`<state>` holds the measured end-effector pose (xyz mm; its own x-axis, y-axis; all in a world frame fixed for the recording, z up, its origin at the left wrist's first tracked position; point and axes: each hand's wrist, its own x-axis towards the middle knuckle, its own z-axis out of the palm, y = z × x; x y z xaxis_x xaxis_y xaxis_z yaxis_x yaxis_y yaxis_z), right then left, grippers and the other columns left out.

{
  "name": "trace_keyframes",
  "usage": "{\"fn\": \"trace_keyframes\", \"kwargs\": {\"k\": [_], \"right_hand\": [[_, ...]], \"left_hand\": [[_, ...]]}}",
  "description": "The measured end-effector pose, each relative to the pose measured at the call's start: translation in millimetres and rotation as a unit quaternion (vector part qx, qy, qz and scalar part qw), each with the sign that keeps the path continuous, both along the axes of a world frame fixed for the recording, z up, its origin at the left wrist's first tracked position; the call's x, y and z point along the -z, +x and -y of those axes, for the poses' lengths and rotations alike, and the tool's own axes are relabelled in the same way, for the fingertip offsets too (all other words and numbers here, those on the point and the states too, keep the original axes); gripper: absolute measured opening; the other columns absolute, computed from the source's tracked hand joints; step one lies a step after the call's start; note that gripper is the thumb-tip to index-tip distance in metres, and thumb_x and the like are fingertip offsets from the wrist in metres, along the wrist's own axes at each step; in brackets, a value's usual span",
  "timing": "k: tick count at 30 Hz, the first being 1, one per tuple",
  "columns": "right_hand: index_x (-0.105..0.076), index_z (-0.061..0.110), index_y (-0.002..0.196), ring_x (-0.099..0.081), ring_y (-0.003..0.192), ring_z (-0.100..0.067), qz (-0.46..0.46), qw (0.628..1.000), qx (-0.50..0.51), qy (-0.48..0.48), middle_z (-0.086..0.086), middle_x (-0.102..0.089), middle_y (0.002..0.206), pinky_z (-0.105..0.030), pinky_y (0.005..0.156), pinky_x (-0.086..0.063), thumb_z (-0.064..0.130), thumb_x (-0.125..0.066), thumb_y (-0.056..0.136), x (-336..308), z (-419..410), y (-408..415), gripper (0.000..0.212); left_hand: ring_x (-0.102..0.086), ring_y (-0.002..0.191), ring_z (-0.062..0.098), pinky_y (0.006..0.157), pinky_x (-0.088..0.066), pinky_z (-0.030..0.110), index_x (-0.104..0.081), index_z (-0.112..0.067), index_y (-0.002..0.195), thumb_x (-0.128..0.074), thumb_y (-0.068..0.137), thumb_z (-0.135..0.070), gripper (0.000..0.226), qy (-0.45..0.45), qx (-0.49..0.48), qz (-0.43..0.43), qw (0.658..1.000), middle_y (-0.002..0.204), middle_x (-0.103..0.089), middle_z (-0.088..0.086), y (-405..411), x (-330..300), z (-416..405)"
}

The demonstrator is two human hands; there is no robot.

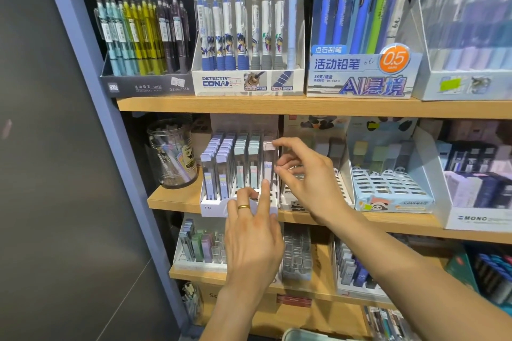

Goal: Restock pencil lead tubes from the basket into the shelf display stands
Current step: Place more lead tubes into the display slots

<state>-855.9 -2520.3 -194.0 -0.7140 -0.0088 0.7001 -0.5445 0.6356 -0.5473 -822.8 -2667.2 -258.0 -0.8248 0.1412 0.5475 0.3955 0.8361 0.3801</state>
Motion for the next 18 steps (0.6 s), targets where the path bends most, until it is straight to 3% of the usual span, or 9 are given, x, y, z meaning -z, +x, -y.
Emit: {"fn": "trace_keyframes", "kwargs": {"k": [7,10,14,18], "right_hand": [[-0.056,0.031,0.136,-0.065,0.084,-0.006,0.02,0.999,0.008,0.023,0.01,-0.066,0.094,-0.026,0.076,-0.058,0.004,-0.071,0.09,6,5,3,0.056],[-0.055,0.032,0.14,-0.066,0.083,-0.006,0.023,1.0,0.007,0.015,0.009,-0.066,0.099,-0.026,0.074,-0.058,0.008,-0.073,0.09,4,3,19,0.058],[-0.064,0.03,0.125,-0.069,0.087,-0.011,0.072,0.995,0.002,-0.071,0.009,-0.069,0.098,-0.025,0.075,-0.058,0.015,-0.075,0.091,26,-5,82,0.039],[-0.071,0.021,0.11,-0.069,0.086,-0.01,0.17,0.97,0.068,-0.162,0.007,-0.072,0.091,-0.017,0.075,-0.054,0.016,-0.079,0.088,100,-25,160,0.024]], "left_hand": [[-0.043,0.118,0.024,0.08,-0.055,0.039,-0.034,-0.024,0.159,-0.053,0.101,-0.031,0.061,-0.015,0.019,-0.001,1.0,0.143,-0.035,0.006,0,3,3],[-0.05,0.109,0.021,0.074,-0.055,0.037,-0.045,-0.026,0.151,-0.059,0.099,-0.025,0.054,0.033,0.048,-0.026,0.998,0.14,-0.036,0.003,6,2,5],[-0.058,0.098,0.021,0.074,-0.051,0.033,-0.064,-0.018,0.13,-0.062,0.099,-0.016,0.031,0.077,0.113,-0.102,0.985,0.123,-0.052,0.003,30,6,3],[-0.061,0.095,0.024,0.073,-0.05,0.038,-0.064,-0.018,0.123,-0.058,0.102,-0.024,0.022,-0.006,0.2,-0.003,0.98,0.111,-0.06,0.001,60,50,-12]]}}
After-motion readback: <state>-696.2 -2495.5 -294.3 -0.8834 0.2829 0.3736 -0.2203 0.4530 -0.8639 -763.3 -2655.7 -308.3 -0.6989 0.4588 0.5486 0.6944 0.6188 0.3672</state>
